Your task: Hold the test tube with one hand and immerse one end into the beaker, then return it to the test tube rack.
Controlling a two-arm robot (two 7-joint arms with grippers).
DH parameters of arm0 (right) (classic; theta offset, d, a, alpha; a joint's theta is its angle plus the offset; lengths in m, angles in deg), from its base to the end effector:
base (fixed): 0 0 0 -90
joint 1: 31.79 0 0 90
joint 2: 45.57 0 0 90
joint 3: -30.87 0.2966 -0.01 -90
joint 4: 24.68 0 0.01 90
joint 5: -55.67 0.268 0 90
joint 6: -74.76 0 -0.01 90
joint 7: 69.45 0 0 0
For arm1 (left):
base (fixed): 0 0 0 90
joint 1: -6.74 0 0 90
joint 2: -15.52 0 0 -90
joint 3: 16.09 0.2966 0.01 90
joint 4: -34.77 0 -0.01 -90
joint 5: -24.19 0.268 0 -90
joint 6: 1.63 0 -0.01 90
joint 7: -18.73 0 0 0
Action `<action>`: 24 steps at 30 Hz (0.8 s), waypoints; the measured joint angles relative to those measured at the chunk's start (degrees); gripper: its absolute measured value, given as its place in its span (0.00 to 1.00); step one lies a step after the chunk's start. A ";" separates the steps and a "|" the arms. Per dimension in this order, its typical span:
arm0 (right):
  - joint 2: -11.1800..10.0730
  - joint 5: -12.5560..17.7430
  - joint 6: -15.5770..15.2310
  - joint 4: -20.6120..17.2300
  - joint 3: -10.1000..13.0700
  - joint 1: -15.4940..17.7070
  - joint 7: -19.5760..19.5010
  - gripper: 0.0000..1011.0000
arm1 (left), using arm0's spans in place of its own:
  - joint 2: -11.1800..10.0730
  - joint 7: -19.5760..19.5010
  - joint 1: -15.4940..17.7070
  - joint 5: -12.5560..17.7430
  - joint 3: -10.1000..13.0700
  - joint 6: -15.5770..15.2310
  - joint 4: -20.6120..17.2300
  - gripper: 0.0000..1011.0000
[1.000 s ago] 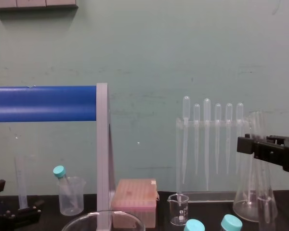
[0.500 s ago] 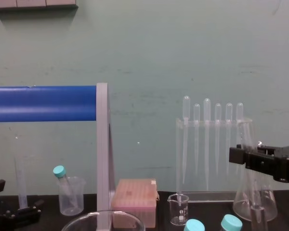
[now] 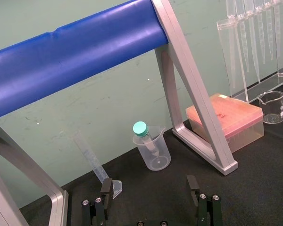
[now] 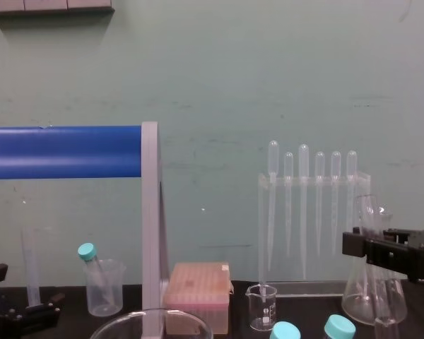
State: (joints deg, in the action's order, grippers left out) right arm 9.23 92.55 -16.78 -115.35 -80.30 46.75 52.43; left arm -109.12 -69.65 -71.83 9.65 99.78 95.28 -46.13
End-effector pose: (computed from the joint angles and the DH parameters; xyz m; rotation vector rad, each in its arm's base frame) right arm 0.3245 -0.0898 -0.2486 -0.0212 0.0305 -0.7077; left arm 0.3206 0.0972 -0.2998 0.3045 -0.2851 1.2478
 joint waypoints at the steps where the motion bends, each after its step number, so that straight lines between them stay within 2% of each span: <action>1: 0.00 0.00 0.00 0.00 0.00 0.00 0.00 0.23 | 0.00 0.00 0.00 0.00 0.00 0.00 0.00 0.99; 17: 0.83 -0.87 0.19 1.93 -1.26 -0.87 0.57 0.23 | 0.00 0.00 0.00 0.00 0.00 0.00 0.00 0.99; 24: 0.94 -1.28 -0.75 2.08 -1.63 -1.01 0.19 0.23 | 0.00 0.00 0.00 0.00 0.00 0.00 0.00 0.99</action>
State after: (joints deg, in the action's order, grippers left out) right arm 10.16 91.27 -17.53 -113.27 -81.93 45.73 52.61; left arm -109.12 -69.65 -71.83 9.65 99.78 95.28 -46.13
